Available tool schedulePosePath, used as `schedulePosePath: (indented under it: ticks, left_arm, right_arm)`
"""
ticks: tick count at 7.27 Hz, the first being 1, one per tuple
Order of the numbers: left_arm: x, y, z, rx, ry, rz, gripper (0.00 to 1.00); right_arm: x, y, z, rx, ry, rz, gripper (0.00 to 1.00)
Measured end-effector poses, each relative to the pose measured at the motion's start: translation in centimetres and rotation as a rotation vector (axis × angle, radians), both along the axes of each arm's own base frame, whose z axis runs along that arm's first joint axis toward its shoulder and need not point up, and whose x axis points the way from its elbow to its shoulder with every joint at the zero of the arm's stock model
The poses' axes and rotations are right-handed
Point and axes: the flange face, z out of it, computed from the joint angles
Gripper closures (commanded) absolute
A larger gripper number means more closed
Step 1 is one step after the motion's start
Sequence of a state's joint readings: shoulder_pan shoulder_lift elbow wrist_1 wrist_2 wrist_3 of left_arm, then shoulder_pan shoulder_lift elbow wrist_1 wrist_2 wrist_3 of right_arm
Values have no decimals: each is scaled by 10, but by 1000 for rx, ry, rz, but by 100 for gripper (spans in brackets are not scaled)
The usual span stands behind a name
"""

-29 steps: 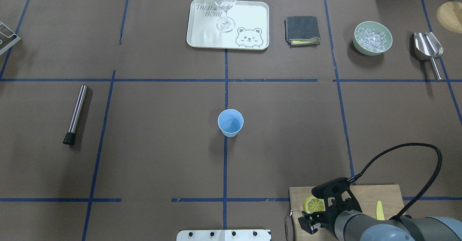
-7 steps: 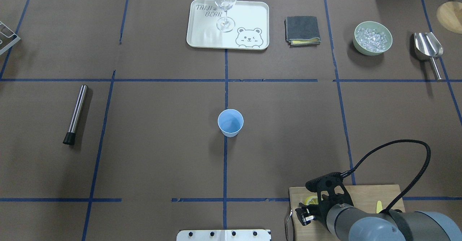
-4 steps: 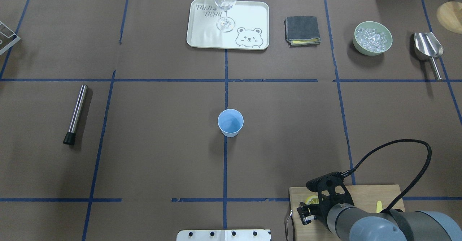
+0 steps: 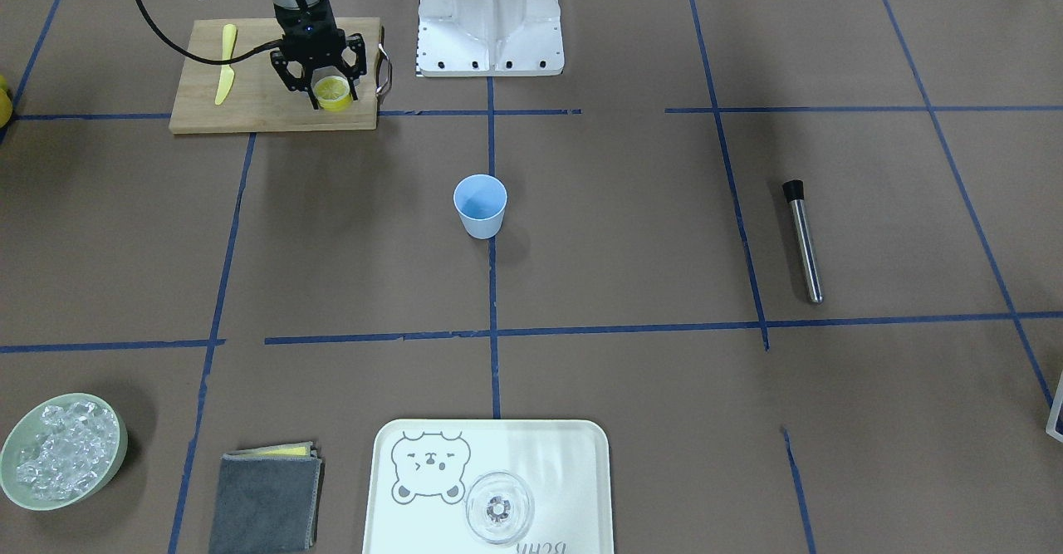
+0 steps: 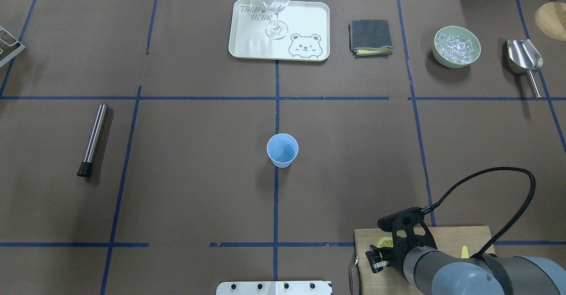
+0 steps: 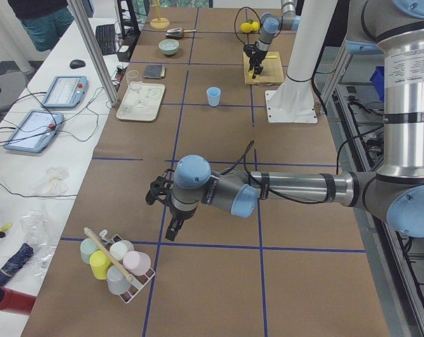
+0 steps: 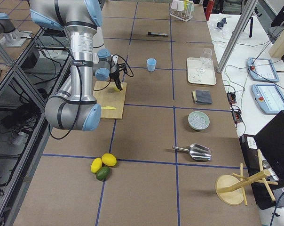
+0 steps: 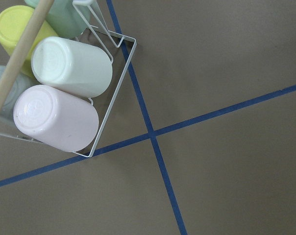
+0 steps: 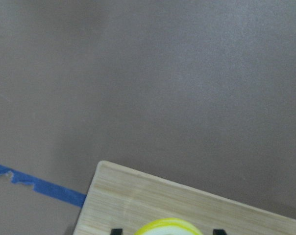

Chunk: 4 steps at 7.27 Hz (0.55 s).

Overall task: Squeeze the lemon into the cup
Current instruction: 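Close the right gripper on the lemon slice, then lift the lemon slice and carry it over the blue cup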

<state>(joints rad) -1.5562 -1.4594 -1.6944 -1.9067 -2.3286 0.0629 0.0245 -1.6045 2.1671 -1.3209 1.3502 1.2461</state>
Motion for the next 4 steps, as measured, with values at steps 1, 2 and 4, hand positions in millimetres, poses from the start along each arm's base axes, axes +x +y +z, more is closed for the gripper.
schedulePosePath:
  ticks: [1,2,4]
  left_arm:
    - [0,2,0,-1,0,0,0]
    - [0,7,0,-3,0,0,0]
    - [0,15,0,-5,1,0,0]
  right_arm:
    - [5,-1,-8,-7,4,-4,51]
    - [9,-3,-16,-16,5,-7,51]
    - [17,-19,-22,-47,2,-3,51]
